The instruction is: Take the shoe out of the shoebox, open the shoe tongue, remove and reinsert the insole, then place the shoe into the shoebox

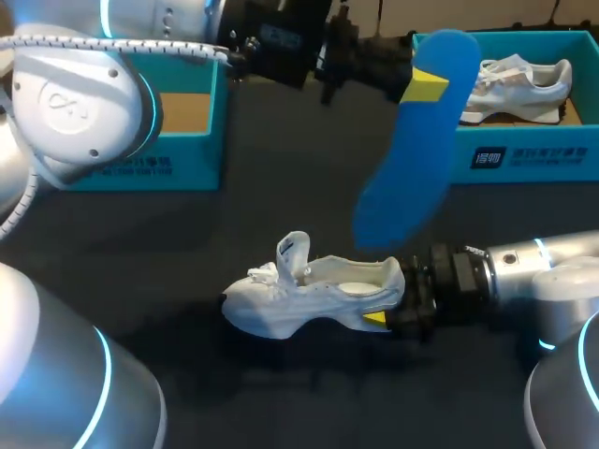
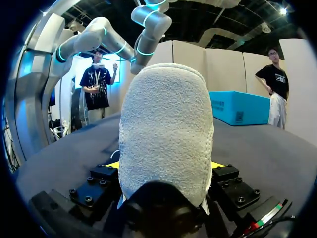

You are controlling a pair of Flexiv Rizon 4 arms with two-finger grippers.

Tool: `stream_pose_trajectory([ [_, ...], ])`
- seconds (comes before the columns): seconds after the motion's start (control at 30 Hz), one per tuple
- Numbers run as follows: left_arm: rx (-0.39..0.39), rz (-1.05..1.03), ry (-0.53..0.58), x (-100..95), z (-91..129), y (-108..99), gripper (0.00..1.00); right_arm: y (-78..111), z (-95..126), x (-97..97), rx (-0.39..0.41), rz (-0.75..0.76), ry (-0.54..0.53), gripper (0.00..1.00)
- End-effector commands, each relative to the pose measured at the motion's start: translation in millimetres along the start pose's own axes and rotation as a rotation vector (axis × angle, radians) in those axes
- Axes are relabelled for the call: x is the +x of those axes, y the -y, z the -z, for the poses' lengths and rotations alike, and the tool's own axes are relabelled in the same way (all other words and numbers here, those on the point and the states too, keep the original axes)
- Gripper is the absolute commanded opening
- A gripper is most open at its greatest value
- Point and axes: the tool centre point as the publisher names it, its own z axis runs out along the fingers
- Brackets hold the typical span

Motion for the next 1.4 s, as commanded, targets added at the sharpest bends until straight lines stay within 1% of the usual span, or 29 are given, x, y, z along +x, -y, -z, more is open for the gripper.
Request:
stream_pose_trajectory([
  [0.03, 0.0, -0.001, 0.001, 0.6, 1, -1, 0.0, 1.1, -1, 0.4, 0.006, -0.001, -0.002, 0.0],
  [0.13, 0.0, -0.001, 0.001, 0.6, 1, -1, 0.0, 1.1, -1, 0.4, 0.006, -0.001, -0.002, 0.0],
  [0.2, 0.049, 0.0, 0.0, 7.7, 4, 1, 0.0, 1.1, -1, 0.4, 0.006, -0.001, -0.002, 0.0],
  [0.27, 0.071, -0.001, 0.007, 14.8, 8, 6, 0.0, 1.1, -1, 0.4, 0.006, -0.001, -0.002, 0.0],
  [0.37, 0.102, -0.009, 0.031, 28.9, 21, 18, 0.0, 1.1, -1, 0.4, 0.006, -0.001, -0.002, 0.0],
  [0.47, 0.109, -0.008, 0.049, 41.9, 33, 28, 0.0, 1.1, -1, 0.4, 0.006, -0.001, -0.002, 0.0],
  [0.57, 0.118, -0.011, 0.017, 52.8, 43, 33, 0.0, 1.1, -1, 0.4, 0.006, -0.001, -0.002, 0.0],
  [0.73, 0.142, 0.032, -0.033, 54.5, 61, 41, 0.0, 1.1, -1, 0.4, 0.006, -0.001, -0.002, 0.0],
  [0.9, 0.161, 0.037, -0.062, 59.7, 70, 44, 0.0, 1.1, -1, 0.4, 0.006, -0.001, -0.002, 0.0],
  [0.97, 0.157, 0.029, -0.061, 64.9, 75, 43, 0.0, 1.1, -1, 0.4, 0.006, -0.001, -0.002, 0.0],
  [1.07, 0.157, 0.043, -0.075, 66.9, 81, 41, 0.0, 1.1, -1, 0.4, 0.006, -0.001, -0.002, 0.0],
  [1.2, 0.136, 0.07, -0.077, 69.2, 82, 38, 0.0, 1.1, -1, 0.4, 0.006, -0.001, -0.002, 0.0],
  [1.33, 0.126, 0.086, -0.106, 74.5, 85, 36, 0.0, 1.1, -1, 0.4, 0.006, -0.001, -0.002, 0.0],
  [1.4, 0.118, 0.087, -0.099, 75.3, 86, 35, 0.0, 1.1, -1, 0.4, 0.006, -0.001, -0.002, 0.0],
])
